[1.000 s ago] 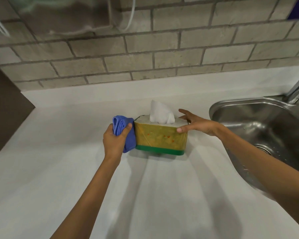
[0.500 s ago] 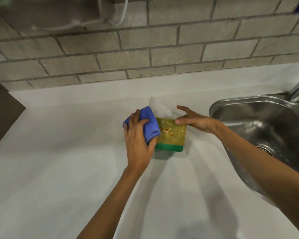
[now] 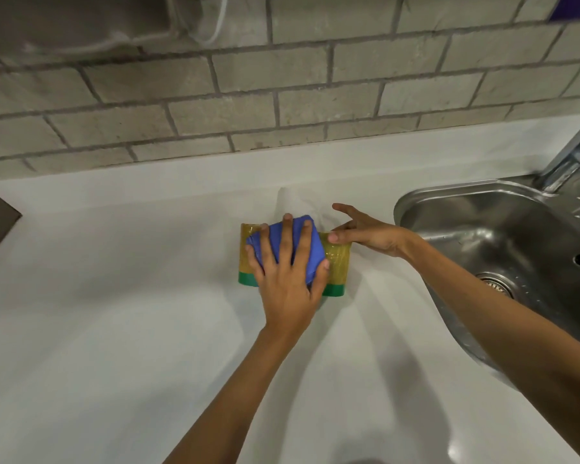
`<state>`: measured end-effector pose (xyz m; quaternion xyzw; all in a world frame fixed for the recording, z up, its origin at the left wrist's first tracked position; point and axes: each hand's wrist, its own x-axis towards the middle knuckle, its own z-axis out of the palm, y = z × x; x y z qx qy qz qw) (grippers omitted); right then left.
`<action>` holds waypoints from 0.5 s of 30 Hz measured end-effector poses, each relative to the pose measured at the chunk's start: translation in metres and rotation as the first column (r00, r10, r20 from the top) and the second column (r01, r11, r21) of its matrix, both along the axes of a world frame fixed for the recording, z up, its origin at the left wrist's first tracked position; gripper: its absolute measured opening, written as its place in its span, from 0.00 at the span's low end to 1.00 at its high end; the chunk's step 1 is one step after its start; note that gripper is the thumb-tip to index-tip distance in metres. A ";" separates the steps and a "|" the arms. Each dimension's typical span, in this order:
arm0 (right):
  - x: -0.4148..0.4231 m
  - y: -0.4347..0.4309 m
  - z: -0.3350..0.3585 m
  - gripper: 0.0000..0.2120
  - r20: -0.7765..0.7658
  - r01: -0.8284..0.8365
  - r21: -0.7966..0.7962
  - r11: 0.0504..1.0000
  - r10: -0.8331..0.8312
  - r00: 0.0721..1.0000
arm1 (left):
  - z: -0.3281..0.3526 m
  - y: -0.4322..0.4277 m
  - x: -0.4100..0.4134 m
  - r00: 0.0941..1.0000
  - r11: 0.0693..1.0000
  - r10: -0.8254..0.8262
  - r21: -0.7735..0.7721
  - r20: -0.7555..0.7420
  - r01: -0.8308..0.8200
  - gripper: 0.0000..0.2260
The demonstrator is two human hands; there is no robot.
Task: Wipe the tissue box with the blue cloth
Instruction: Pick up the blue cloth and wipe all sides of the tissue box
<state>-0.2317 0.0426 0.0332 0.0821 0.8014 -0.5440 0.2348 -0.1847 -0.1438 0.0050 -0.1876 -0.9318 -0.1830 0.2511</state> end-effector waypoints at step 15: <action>0.006 -0.011 0.007 0.42 -0.016 0.026 0.080 0.996 -0.025 1.000 | -0.029 -0.012 0.001 0.999 0.957 -0.028 0.286 -0.039 0.038 0.22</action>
